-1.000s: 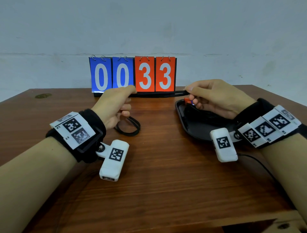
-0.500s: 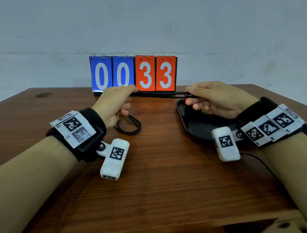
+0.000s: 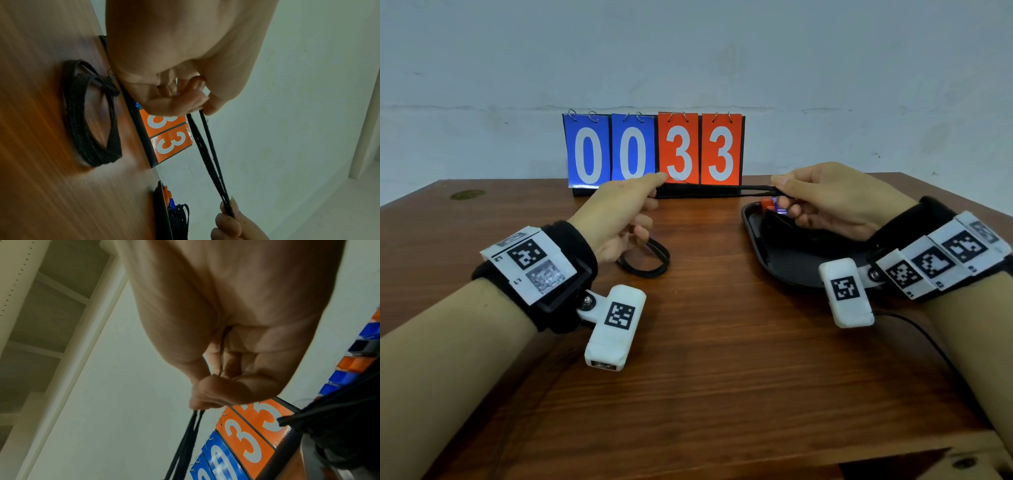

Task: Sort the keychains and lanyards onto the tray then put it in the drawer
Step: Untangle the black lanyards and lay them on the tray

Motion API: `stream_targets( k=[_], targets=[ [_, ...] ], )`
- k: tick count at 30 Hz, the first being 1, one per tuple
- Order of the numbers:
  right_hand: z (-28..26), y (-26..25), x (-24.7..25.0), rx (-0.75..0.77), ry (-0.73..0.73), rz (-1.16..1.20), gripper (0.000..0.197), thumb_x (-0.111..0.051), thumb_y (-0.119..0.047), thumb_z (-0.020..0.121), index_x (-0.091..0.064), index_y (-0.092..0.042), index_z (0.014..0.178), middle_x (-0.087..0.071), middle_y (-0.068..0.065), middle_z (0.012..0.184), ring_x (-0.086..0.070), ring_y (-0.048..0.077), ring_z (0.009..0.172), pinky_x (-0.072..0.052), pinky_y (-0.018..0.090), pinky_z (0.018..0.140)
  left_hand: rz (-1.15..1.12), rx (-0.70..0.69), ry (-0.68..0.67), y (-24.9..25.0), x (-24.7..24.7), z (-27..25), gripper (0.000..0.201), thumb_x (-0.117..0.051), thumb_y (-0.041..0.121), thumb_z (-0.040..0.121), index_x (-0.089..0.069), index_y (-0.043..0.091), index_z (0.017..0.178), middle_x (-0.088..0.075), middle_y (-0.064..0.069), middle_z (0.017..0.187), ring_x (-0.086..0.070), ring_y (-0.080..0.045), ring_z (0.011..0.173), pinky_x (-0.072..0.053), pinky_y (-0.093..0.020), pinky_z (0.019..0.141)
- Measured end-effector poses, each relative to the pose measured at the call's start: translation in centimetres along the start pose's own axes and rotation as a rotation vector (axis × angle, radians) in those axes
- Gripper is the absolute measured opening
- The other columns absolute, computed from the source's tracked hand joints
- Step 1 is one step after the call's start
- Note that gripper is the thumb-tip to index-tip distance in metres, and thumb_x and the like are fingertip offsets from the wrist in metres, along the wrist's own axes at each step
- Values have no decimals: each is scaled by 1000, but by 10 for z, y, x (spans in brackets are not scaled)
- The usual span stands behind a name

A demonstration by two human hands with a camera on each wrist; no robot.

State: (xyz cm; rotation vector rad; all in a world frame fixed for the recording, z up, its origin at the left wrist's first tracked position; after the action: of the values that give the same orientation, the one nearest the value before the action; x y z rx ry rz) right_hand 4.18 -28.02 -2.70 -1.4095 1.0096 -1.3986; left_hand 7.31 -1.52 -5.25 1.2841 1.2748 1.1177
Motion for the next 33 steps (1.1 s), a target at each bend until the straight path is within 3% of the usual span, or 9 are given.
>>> stream_targets(
  k=[5, 9, 13, 19, 21, 23, 26, 31, 33],
  targets=[
    [2, 0, 4, -49, 10, 156, 15, -53, -22, 104, -53, -13, 91, -49, -3, 64, -43, 5, 52, -42, 14, 48, -45, 91, -106, -4, 0, -2, 25, -60, 43, 96, -60, 21, 85, -57, 6, 70, -27, -3, 38, -33, -17, 35],
    [4, 1, 13, -93, 38, 282, 9, -56, -17, 101, -57, -11, 95, -49, -1, 67, -43, 6, 55, -44, 16, 49, 96, 120, -235, -7, -8, -6, 31, -59, 43, 97, -66, 17, 112, -75, 2, 86, -33, -4, 43, -41, -18, 41],
    [1, -3, 31, -115, 22, 480, 6, -61, -17, 94, -63, -11, 92, -48, -4, 65, -41, 4, 56, -43, 13, 48, 165, 69, -278, -5, -11, -8, 36, -65, 34, 96, -62, 18, 128, -73, 1, 88, -40, -5, 47, -45, -20, 47],
    [1, -1, 56, -122, 0, 748, 11, -56, -17, 97, -66, -12, 97, -46, -8, 66, -36, 2, 63, -44, 11, 53, 397, -146, -298, 7, -17, -12, 24, -66, 31, 96, -74, 17, 114, -67, 2, 89, -50, -9, 71, -43, -25, 62],
    [3, 4, 58, -137, 51, 774, 10, -56, -14, 97, -65, -11, 100, -43, -7, 67, -34, 2, 62, -42, 12, 52, 450, -206, -247, 8, -15, -9, 20, -61, 26, 98, -74, 18, 112, -70, 1, 101, -56, -8, 83, -45, -26, 74],
    [6, 8, 60, -145, 123, 802, 10, -57, -10, 94, -63, -9, 102, -34, -7, 67, -29, 3, 58, -36, 11, 49, 513, -238, -191, 8, -10, -4, 21, -59, 23, 100, -73, 19, 114, -70, 5, 117, -59, -6, 106, -41, -24, 93],
    [7, 15, 67, -159, 227, 824, 17, -56, -6, 95, -64, -8, 110, -25, -7, 65, -23, 5, 53, -27, 12, 46, 551, -220, -157, 5, -7, 1, 23, -60, 26, 99, -73, 21, 118, -66, 6, 129, -53, -9, 126, -35, -27, 108],
    [6, 21, 76, -175, 323, 780, 22, -52, -11, 97, -68, -18, 110, -23, -8, 59, -21, 6, 46, -25, 14, 43, 714, -76, -111, -9, -1, 7, 36, -68, 54, 68, -74, 40, 102, -47, -4, 149, -42, -21, 137, -36, -42, 117],
    [7, 24, 82, -167, 373, 771, 26, -49, -10, 97, -68, -21, 112, -20, -8, 59, -21, 7, 42, -24, 15, 40, 725, -39, -148, -12, -5, 7, 40, -71, 53, 73, -72, 37, 110, -50, -2, 147, -41, -20, 138, -32, -39, 117]
  ],
)
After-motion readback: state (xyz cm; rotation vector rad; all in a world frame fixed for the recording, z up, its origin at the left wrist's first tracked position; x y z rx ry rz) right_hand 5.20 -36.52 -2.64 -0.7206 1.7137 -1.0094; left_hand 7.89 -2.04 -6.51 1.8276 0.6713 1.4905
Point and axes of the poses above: each hand's wrist, its own z-axis towards the middle knuckle, its own x-axis out of the back of the hand, y = z × x, the point moved 5 cm from there along z, towards the middle knuckle
